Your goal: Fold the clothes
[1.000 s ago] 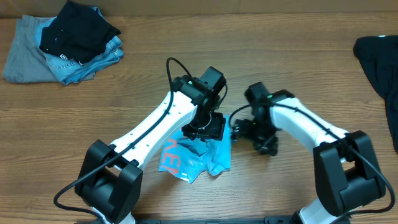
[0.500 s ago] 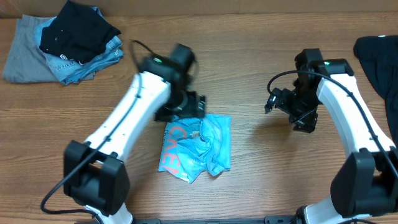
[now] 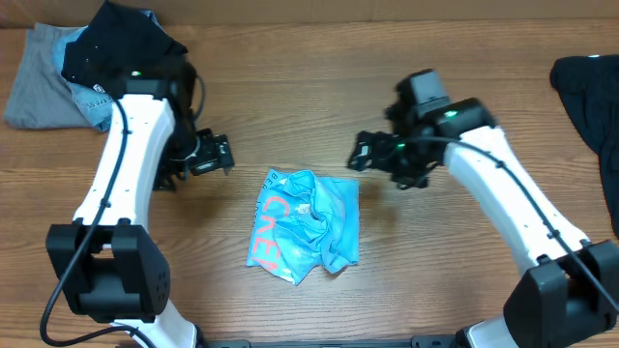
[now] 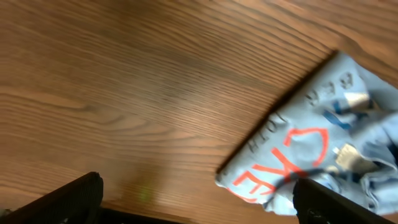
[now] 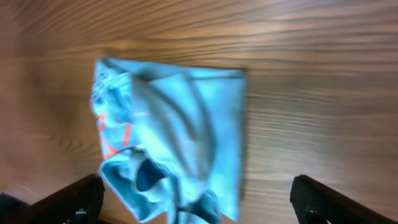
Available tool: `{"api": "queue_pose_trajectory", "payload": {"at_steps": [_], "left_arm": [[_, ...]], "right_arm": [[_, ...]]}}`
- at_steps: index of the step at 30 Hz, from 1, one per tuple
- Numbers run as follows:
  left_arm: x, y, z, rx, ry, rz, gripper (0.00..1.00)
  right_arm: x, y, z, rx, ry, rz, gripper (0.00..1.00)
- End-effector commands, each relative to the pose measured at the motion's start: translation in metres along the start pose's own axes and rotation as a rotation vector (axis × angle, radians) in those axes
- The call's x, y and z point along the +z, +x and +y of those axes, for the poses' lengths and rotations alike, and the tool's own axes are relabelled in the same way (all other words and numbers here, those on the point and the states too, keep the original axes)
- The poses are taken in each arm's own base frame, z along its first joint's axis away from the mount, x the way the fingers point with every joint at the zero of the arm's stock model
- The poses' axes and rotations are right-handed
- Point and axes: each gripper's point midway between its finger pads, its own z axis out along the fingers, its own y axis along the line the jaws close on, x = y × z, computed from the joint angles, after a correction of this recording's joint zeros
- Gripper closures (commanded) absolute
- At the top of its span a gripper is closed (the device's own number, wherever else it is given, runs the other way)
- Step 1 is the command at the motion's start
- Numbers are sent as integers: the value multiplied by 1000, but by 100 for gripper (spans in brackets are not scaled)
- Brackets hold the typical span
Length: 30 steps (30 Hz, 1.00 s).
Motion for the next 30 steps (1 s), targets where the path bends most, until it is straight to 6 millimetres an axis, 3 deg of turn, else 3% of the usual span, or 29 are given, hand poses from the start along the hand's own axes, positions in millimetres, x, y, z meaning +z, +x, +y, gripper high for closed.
{"api": "queue_pose_trajectory", "payload": {"at_steps": [1,8,16,23,30], "left_arm": [[3,2,16,-13,-28,-7,0],[45,16,25,-16,-59,56,0],[83,37,22,-36,-21,131,0],[91,44,12,-44,40,162,0],[92,40,11,-49,46,146,0]], "right_arm": [[6,-2,8,22,96,-67,1],[52,1,23,-43,148,-46,2],[83,7,39,-92,140,-24,7],[92,20,60,-116,115,-19,16],[95,26,61,-131,128,-13,18]]}}
